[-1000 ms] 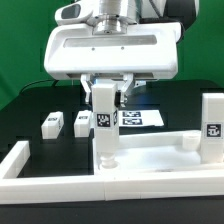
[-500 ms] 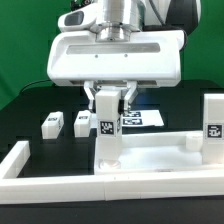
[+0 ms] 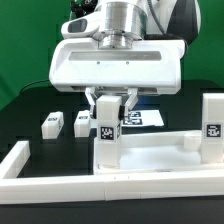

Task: Assemble desk

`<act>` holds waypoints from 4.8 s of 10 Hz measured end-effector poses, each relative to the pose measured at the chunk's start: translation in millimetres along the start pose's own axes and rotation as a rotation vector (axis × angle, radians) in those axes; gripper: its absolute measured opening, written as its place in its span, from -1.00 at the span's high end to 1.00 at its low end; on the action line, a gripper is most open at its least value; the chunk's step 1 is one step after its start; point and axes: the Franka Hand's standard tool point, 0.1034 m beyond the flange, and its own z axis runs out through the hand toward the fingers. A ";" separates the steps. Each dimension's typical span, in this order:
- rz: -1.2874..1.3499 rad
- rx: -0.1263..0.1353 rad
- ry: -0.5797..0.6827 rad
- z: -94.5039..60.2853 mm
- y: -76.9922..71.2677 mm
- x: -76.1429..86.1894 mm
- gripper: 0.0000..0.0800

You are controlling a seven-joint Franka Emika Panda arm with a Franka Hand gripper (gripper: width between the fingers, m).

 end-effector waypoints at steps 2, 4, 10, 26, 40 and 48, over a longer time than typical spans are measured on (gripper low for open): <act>0.000 0.000 0.000 0.1 0.0 0.2 0.27; 0.000 0.000 0.000 0.1 0.0 0.2 -0.22; 0.000 0.000 0.000 0.1 0.0 0.2 -0.62; 0.063 0.067 -0.582 -5.2 4.7 11.1 -0.28; 1.287 -0.225 -0.550 -2.8 4.2 10.8 0.28; 0.637 -0.063 -0.585 -3.1 -13.0 2.0 -0.62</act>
Offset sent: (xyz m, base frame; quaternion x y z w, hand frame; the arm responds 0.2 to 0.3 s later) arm 0.0000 0.0000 0.0000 0.0000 0.0000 0.0000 1.0000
